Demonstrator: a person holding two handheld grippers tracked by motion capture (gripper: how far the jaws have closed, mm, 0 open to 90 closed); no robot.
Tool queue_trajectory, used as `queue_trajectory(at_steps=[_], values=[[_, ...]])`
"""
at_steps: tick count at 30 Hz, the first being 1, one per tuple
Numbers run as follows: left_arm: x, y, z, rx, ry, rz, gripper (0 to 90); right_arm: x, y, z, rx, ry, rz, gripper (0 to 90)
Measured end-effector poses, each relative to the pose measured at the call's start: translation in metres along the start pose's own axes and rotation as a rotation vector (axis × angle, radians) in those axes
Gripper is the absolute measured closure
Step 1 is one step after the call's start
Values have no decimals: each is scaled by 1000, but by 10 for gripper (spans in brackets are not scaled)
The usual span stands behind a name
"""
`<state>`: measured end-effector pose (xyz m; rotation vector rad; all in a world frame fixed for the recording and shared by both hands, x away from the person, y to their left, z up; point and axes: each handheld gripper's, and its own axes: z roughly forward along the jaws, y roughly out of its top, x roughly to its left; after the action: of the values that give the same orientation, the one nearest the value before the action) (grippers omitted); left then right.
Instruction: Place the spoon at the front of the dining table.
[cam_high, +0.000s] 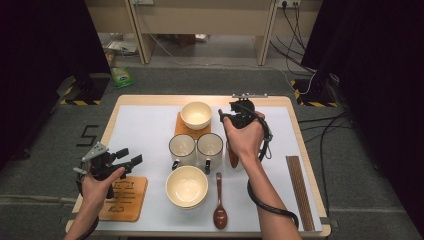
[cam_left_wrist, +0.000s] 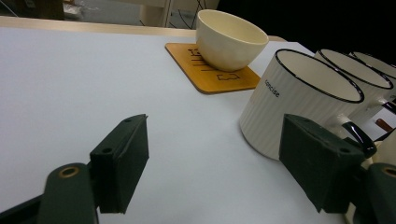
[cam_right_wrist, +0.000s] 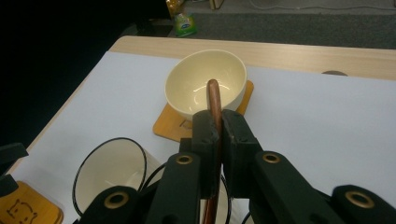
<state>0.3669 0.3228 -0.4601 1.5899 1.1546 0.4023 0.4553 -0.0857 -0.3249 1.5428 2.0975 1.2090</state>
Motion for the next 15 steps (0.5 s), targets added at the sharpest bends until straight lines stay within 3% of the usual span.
queue_trajectory(at_steps=[15], values=[[0,0,0,1,-1,-2,236,0,3,5,-58,8,14,843]])
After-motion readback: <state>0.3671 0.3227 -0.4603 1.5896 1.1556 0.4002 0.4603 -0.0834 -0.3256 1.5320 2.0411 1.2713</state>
